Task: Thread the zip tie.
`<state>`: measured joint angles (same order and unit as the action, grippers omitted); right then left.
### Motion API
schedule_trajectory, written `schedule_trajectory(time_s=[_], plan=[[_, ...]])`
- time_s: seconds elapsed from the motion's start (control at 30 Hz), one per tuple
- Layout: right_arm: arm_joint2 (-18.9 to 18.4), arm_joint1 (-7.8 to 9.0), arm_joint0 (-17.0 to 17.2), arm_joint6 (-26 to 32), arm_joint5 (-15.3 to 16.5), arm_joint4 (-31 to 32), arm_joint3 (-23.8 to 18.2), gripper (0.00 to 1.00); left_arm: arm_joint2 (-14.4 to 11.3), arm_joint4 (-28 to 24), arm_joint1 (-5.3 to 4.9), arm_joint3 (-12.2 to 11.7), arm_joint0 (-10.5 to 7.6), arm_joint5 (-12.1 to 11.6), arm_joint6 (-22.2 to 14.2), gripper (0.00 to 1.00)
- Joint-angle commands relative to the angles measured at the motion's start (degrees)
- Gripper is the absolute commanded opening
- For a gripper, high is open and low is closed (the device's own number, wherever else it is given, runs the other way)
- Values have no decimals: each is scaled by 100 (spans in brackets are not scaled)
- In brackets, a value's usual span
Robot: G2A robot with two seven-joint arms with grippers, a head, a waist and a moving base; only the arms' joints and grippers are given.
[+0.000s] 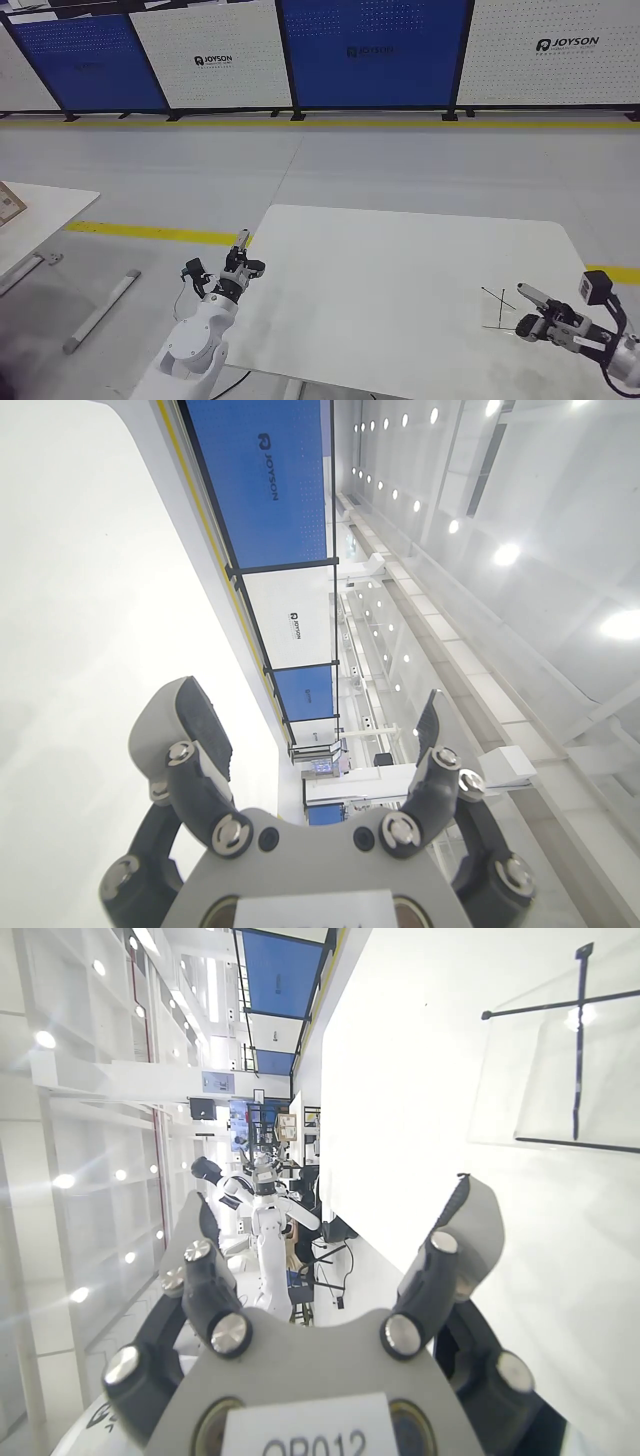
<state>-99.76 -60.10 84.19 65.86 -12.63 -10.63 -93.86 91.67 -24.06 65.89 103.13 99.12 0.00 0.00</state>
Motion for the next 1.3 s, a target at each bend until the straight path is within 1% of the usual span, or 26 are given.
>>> schedule_trajectory(time_s=[0.0, 0.03, 0.07, 0.1, 0.13, 0.17, 0.23, 0.3, 0.33, 0.37, 0.4, 0.43, 0.8, 0.9, 1.0, 1.13, 1.17, 1.27], plan=[[0, 0, 0, 1, 0, 0, 0, 100, 0, 0, 0, 0, 0, 0, 0, 100], [-5, 7, -39, 116, 82, -27, -91, 100, 0, 0, 0, 0, 0, 0, 0, 100], [-81, 39, -114, 491, 211, -109, -77, 100, 0, 0, 0, 0, 0, 0, 0, 100], [-163, 75, -208, 881, 286, -191, 20, 100, 0, 0, 0, 0, 0, 0, 0, 100], [-262, 127, -352, 1203, 335, -113, 131, 100, 0, 0, 0, 0, 0, 0, 0, 100], [-278, 162, -454, 1378, 359, -29, 161, 100, 0, 0, 0, 0, 0, 0, 0, 100], [-100, 245, -568, 1378, 366, 50, 140, 100, 0, 0, 0, 0, 0, 0, 0, 100], [262, 380, -673, 1378, 371, 126, 78, 100, 0, 0, 0, 0, 0, 0, 0, 100], [467, 456, -736, 1378, 335, 154, 99, 100, 0, 0, 0, 0, 0, 0, 0, 100], [635, 555, -877, 1378, 313, 179, 179, 100, 0, 0, 0, 0, 0, 0, 0, 100], [768, 618, -955, 1378, 342, 79, 232, 100, 0, 0, 0, 0, 0, 0, 0, 100], [816, 635, -974, 1378, 353, -17, 249, 100, 0, 0, 0, 0, 0, 0, 0, 100], [816, 635, -974, 1378, 353, -17, 249, 100, 0, 0, 0, 0, 0, 0, 0, 100], [781, 667, -939, 1378, 422, -121, 306, 100, 0, 0, 0, 0, 0, 0, 0, 100], [811, 810, -884, 1378, 401, -145, 341, 100, 0, 0, 0, 0, 0, 0, 0, 100], [865, 1104, -878, 1378, 315, -116, 390, 100, 0, 0, 0, 0, 0, 0, 0, 100], [917, 1197, -867, 1378, 274, -77, 415, 100, 0, 0, 0, 0, 0, 0, 0, 100], [1048, 1389, -894, 1378, 207, -116, 524, 100, 0, 0, 0, 0, 0, 0, 0, 100]])
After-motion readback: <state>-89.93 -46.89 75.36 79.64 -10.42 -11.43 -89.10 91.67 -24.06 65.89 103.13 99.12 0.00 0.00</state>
